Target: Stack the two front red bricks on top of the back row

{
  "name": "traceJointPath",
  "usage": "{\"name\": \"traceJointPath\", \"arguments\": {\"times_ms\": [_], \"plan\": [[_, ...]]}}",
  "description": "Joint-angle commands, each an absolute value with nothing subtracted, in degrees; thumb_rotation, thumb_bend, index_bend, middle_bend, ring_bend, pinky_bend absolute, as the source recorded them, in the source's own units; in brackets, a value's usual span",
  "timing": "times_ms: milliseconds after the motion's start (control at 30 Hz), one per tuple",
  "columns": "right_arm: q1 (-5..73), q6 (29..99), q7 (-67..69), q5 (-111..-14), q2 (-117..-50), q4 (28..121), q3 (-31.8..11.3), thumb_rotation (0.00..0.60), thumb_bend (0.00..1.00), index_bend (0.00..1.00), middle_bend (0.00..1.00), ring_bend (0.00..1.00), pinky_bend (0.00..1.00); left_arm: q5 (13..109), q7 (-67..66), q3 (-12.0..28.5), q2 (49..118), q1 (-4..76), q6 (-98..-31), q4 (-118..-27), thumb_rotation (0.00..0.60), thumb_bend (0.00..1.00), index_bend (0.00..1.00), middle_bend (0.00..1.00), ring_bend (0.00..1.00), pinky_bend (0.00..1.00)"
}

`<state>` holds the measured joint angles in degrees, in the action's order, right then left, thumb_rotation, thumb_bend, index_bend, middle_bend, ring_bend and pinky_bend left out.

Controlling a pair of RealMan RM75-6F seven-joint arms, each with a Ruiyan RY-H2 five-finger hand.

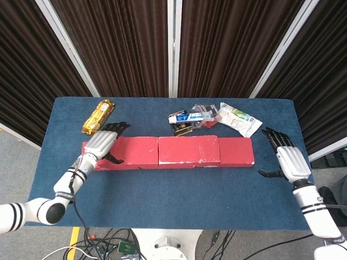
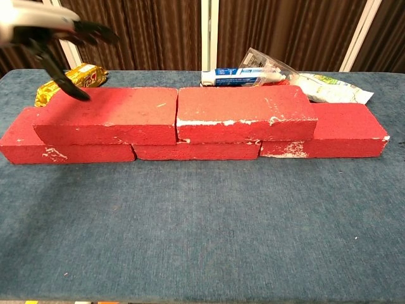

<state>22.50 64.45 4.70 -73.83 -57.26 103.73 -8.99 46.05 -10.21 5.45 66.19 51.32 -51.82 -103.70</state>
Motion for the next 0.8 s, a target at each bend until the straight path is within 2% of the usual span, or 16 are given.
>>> {"name": "traceJointPath", "arguments": {"times_ms": [33, 167, 233, 300, 367, 467, 533, 800], "plan": [[22.0, 65.1, 4.9, -74.5, -56.9, 103.8, -8.7, 0.6, 0.0, 0.0, 0.0, 0.0, 0.0, 51.3, -11.9, 3.3, 61.8, 44.8, -61.5, -109.9, 0.6, 0.09, 0.0, 0.0, 0.0, 0.0], [21.3, 66.1, 4.8, -75.7, -56.5, 103.8, -8.2, 0.6, 0.0, 0.0, 0.0, 0.0, 0.0, 58.7, -12.2, 1.4, 63.5, 37.1, -74.5, -109.9, 0.6, 0.09, 0.0, 0.0, 0.0, 0.02], [20.6, 66.8, 4.9, -76.5, -56.5, 103.6, -7.7, 0.6, 0.0, 0.0, 0.0, 0.0, 0.0, 63.4, -12.1, 0.7, 66.8, 32.6, -82.9, -106.9, 0.6, 0.1, 0.0, 0.0, 0.0, 0.1], [19.7, 67.9, 4.8, -77.2, -56.5, 103.3, -7.0, 0.6, 0.0, 0.0, 0.0, 0.0, 0.0, 66.9, -10.9, -0.6, 69.4, 28.4, -88.6, -104.0, 0.6, 0.14, 0.01, 0.04, 0.03, 0.25], [18.6, 69.5, 4.3, -78.0, -56.8, 102.7, -6.4, 0.6, 0.0, 0.0, 0.0, 0.0, 0.0, 68.5, -9.7, -1.9, 70.4, 25.7, -90.6, -102.4, 0.6, 0.15, 0.06, 0.06, 0.06, 0.32], [16.2, 73.6, 3.4, -80.0, -57.7, 101.1, -5.3, 0.6, 0.0, 0.0, 0.0, 0.0, 0.0, 71.3, -7.2, -3.7, 71.0, 21.8, -93.0, -99.9, 0.6, 0.16, 0.19, 0.08, 0.07, 0.34], [14.2, 76.6, 2.8, -81.3, -58.6, 99.7, -4.5, 0.6, 0.0, 0.0, 0.0, 0.0, 0.0, 73.6, -5.9, -4.5, 72.0, 19.2, -95.5, -97.1, 0.6, 0.16, 0.24, 0.11, 0.08, 0.34], [7.7, 85.2, 1.7, -85.1, -59.6, 97.2, -1.4, 0.6, 0.0, 0.0, 0.0, 0.0, 0.0, 80.7, -0.1, -7.8, 72.9, 11.1, -100.3, -89.5, 0.6, 0.15, 0.2, 0.12, 0.09, 0.29]]}}
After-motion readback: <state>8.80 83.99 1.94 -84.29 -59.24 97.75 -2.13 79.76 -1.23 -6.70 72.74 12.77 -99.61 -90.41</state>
